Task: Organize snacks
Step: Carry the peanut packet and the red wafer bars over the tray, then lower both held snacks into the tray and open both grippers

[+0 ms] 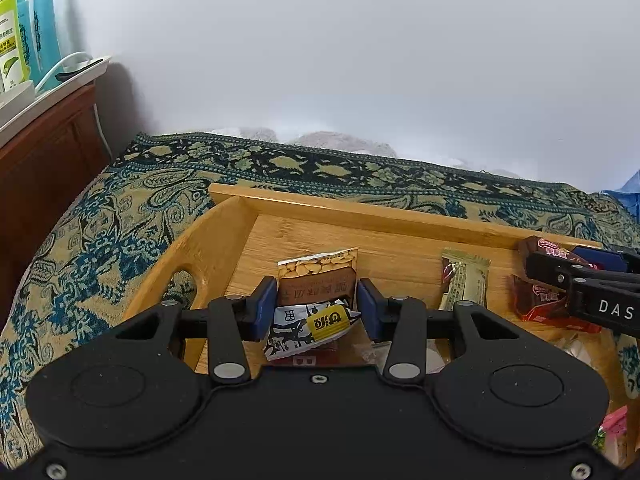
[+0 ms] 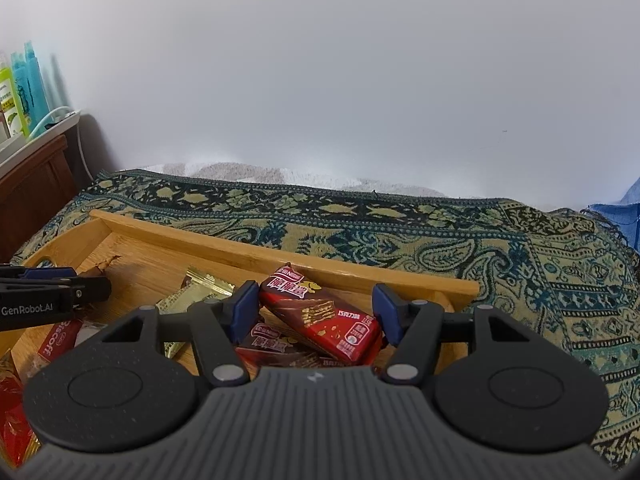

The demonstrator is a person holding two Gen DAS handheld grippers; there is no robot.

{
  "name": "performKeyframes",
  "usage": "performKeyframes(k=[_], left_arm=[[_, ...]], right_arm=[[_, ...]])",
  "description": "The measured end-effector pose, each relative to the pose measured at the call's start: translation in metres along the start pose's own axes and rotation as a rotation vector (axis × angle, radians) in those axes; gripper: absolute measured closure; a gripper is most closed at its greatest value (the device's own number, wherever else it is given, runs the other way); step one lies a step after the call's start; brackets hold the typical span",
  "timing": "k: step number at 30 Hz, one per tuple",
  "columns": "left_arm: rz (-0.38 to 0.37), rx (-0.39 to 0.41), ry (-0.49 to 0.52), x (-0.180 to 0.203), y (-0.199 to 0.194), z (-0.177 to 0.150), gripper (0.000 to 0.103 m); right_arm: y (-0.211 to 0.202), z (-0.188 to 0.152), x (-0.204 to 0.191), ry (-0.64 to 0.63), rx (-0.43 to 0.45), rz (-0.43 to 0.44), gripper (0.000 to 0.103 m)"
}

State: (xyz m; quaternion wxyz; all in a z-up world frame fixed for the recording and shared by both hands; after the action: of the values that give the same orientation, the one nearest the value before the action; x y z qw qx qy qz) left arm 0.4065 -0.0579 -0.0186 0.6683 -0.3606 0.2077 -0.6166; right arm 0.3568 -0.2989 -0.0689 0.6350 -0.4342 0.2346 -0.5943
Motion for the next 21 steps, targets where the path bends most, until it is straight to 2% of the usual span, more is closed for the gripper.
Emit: performKeyframes(k=[21], left_arm=[[0.01, 0.007, 0.026, 0.0023, 0.0016, -0.0036, 0.06]], right_arm=[[0.0089, -0.0036, -0.0008, 0.027, -0.03, 0.012, 0.035]])
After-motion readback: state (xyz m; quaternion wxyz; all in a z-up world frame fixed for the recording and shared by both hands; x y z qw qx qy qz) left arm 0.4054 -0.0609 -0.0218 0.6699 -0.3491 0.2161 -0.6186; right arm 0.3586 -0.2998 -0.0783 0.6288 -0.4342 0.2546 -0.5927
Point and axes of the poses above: each gripper's, at about its wrist camera, not at the fingertips, and y roughly the way its jaws point, x to its right, z to its top, the point moved 6 cm from there along y, roughly the way its jaws point, and after that the axes turned 11 degrees about -y, right-handed, at the moved point
